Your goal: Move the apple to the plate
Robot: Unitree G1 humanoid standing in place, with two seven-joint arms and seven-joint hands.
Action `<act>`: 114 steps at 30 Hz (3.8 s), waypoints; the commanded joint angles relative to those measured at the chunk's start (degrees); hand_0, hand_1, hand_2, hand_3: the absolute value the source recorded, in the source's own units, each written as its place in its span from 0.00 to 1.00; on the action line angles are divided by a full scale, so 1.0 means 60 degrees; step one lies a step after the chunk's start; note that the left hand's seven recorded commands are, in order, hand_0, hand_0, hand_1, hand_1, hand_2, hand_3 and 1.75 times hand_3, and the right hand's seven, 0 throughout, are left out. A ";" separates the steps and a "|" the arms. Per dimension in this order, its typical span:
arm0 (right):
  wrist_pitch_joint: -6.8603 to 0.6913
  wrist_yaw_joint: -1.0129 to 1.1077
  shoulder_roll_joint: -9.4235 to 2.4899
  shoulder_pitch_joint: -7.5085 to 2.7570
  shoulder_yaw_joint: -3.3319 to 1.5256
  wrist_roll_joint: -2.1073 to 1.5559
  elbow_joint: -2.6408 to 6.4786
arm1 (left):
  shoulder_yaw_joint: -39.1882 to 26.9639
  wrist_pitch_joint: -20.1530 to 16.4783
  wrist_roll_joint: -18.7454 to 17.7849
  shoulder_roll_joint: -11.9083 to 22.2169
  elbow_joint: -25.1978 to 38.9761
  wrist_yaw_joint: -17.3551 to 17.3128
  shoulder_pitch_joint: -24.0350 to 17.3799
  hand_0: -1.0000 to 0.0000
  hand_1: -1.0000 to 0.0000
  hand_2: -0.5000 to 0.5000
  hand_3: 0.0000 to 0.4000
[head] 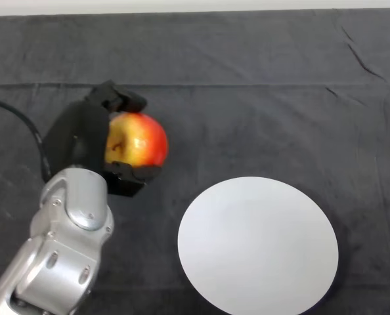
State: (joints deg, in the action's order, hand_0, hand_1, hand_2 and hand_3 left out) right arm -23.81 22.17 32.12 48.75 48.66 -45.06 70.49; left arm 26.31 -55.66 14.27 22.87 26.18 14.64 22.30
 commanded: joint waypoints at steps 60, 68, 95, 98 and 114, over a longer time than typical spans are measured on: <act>-0.0011 0.0017 0.0132 -0.0197 0.0122 -0.0278 -0.0086 | 0.4538 0.0770 -0.0588 -0.0677 -0.1458 -0.1335 0.2557 0.00 0.00 0.50 1.00; -0.0010 0.0019 0.0133 -0.0196 0.0123 -0.0277 -0.0083 | 0.4571 0.0809 -0.0800 -0.0544 -0.1397 -0.1598 0.2726 0.27 0.00 0.64 1.00; -0.0010 0.0022 0.0134 -0.0194 0.0127 -0.0272 -0.0077 | 0.3388 0.0530 -0.0786 -0.0480 -0.0861 -0.1523 0.3042 1.00 1.00 0.50 0.00; -0.0009 0.0022 0.0133 -0.0195 0.0127 -0.0271 -0.0079 | 0.2930 0.0702 -0.0746 -0.0417 -0.0814 -0.1354 0.2913 1.00 1.00 0.50 0.00; -0.0006 0.0013 0.0114 -0.0209 0.0122 -0.0267 -0.0116 | 0.0592 0.1675 -0.0293 -0.0528 -0.0776 0.0433 0.1809 1.00 1.00 0.50 0.00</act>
State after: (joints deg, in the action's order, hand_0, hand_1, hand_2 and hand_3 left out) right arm -23.81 22.17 32.12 48.75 48.70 -45.06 70.49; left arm 30.65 -46.13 10.53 18.98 19.67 16.70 35.56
